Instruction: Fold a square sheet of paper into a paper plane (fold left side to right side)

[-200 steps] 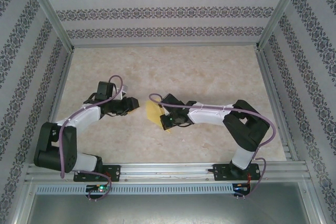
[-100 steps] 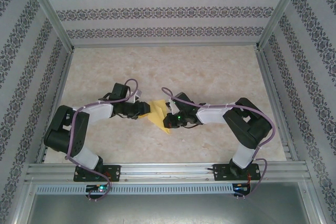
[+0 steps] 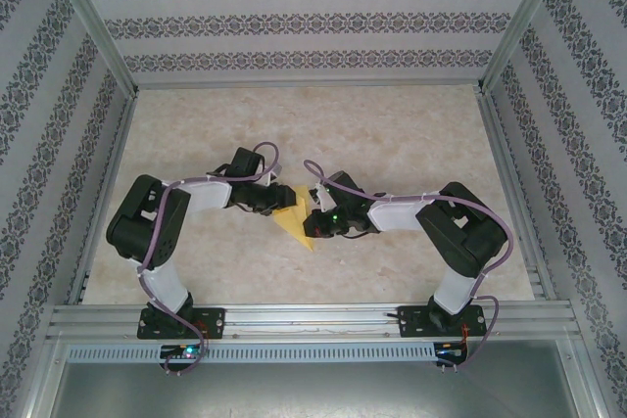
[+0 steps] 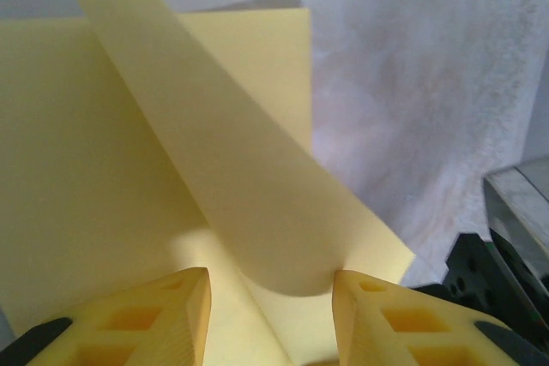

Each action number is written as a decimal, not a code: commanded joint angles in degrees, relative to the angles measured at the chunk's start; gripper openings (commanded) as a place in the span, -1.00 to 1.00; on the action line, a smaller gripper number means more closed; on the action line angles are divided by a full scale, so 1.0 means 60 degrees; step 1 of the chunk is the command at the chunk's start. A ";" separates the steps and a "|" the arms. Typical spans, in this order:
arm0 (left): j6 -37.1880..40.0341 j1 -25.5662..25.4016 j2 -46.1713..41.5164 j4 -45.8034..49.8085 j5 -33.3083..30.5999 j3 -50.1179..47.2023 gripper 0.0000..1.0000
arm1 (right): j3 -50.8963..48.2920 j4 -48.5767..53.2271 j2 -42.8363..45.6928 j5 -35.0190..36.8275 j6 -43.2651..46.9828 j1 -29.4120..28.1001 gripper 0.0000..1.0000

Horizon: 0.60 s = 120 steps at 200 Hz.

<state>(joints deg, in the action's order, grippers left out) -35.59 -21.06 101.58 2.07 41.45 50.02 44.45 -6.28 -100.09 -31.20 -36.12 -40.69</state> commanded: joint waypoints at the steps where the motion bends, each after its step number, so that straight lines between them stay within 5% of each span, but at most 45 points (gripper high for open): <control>1: 0.0029 -0.0151 0.0203 0.0177 -0.0375 0.0332 -0.17 | -0.0157 -0.0139 -0.0145 -0.0231 -0.0030 0.0057 -0.99; 120: 0.0564 -0.0192 0.1270 0.1489 -0.1583 0.0849 -0.18 | -0.0128 -0.0209 -0.0412 -0.0392 0.0012 0.0061 -0.83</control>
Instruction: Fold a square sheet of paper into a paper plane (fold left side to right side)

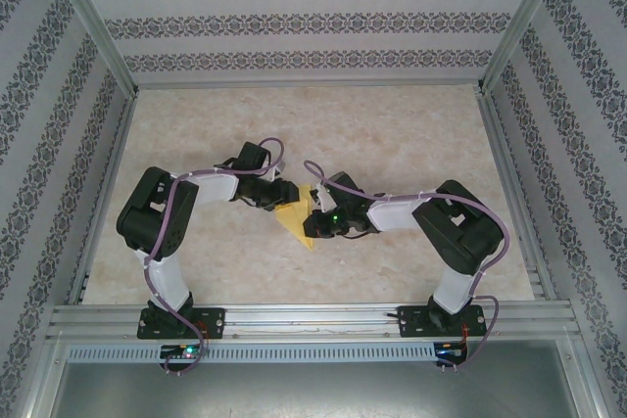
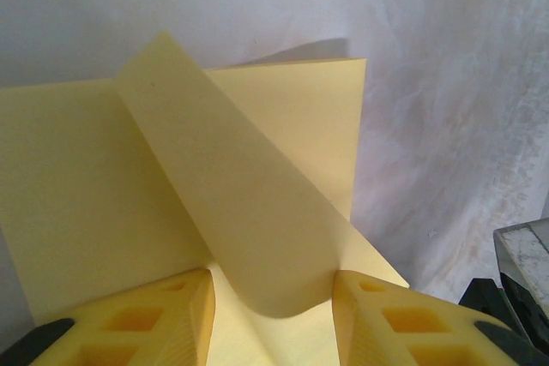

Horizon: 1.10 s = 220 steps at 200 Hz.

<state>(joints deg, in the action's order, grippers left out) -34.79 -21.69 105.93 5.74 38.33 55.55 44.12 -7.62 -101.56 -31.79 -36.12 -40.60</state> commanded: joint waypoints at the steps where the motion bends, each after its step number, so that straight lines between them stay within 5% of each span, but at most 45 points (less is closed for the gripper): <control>1: 0.0432 -0.0081 0.0549 0.0898 -0.1066 -0.0073 -0.18 | -0.0073 0.0012 -0.0168 -0.0295 0.0006 0.0052 -0.82; 110: 0.0531 -0.0109 0.0613 0.1038 -0.1171 -0.0094 -0.18 | -0.0175 -0.0020 0.1230 -0.0652 -0.0093 0.0737 -0.27; 220: 0.0524 -0.0128 0.0559 0.1035 -0.1200 -0.0067 -0.18 | 0.0834 -0.0180 -0.0032 -0.0299 -0.0047 0.0627 -0.36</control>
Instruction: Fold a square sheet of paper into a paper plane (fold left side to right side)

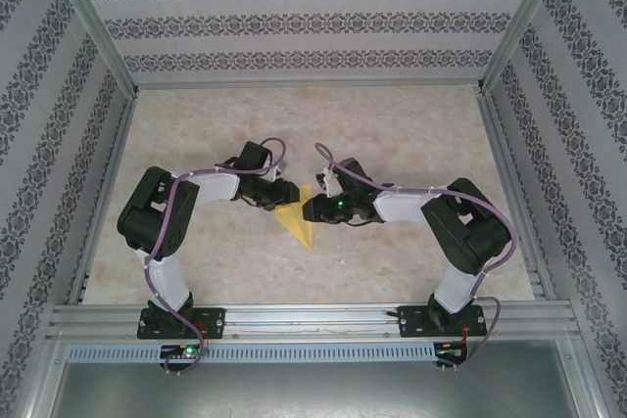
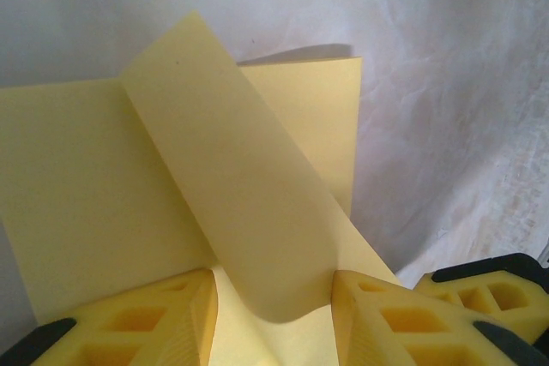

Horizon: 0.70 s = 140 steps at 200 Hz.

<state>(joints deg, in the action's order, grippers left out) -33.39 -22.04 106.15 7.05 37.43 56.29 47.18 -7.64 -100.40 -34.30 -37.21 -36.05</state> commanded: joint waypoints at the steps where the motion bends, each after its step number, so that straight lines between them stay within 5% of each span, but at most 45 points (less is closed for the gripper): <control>1: 0.0291 -0.0066 0.0520 0.0817 -0.1052 -0.0187 -0.18 | 0.0325 -0.0177 -0.0234 0.0121 0.0137 -0.0130 -0.37; 76: 0.0335 -0.0063 0.0544 0.0927 -0.1082 -0.0097 -0.18 | 0.0455 0.0568 -0.0358 0.0723 0.0496 -0.0144 -0.88; 140: 0.0329 -0.0069 0.0517 0.0979 -0.1075 -0.0066 -0.18 | 0.0737 0.1284 -0.0496 0.1219 0.0851 -0.0130 -0.95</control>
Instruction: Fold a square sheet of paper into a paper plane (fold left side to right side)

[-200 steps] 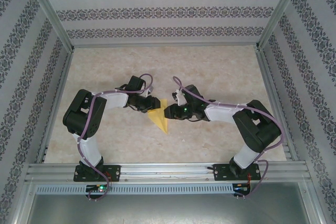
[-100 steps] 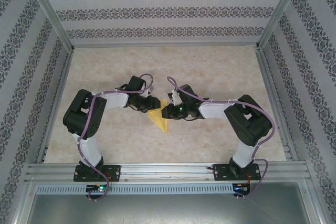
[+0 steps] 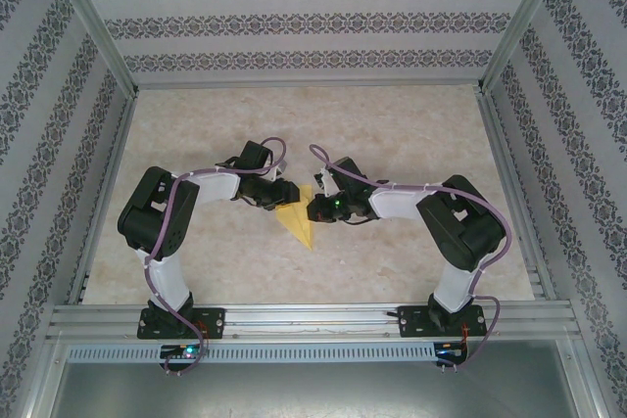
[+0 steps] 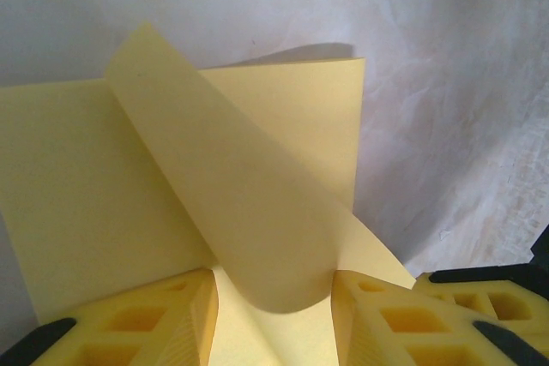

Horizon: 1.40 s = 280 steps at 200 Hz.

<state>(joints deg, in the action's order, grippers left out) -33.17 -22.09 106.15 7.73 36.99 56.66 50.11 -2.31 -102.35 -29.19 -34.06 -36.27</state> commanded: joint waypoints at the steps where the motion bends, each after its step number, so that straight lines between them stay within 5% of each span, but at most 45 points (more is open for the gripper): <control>1: 0.0296 -0.0058 0.0517 0.0866 -0.1006 -0.0120 -0.18 | 0.0248 0.0397 -0.0185 0.0367 0.0329 -0.0093 -0.95; 157: 0.0169 -0.0089 0.0326 0.0692 -0.0892 -0.0200 -0.18 | 0.0298 0.0493 -0.0864 0.0461 0.0185 -0.0194 -0.96; 249: 0.0281 -0.0076 -0.1498 0.1041 -0.1883 -0.0239 -0.07 | 0.0028 0.1383 -0.1163 0.1135 -0.0109 -0.0210 -1.00; 280: 0.0386 -0.0091 -0.2002 0.0906 -0.1420 -0.0308 -0.26 | 0.0028 0.1561 -0.1085 0.1316 -0.0052 -0.0210 -1.00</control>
<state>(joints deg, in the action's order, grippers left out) -32.69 -22.44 96.62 11.62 28.16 55.40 51.88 -0.69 -105.62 -27.46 -34.37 -36.93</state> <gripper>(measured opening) 0.421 0.043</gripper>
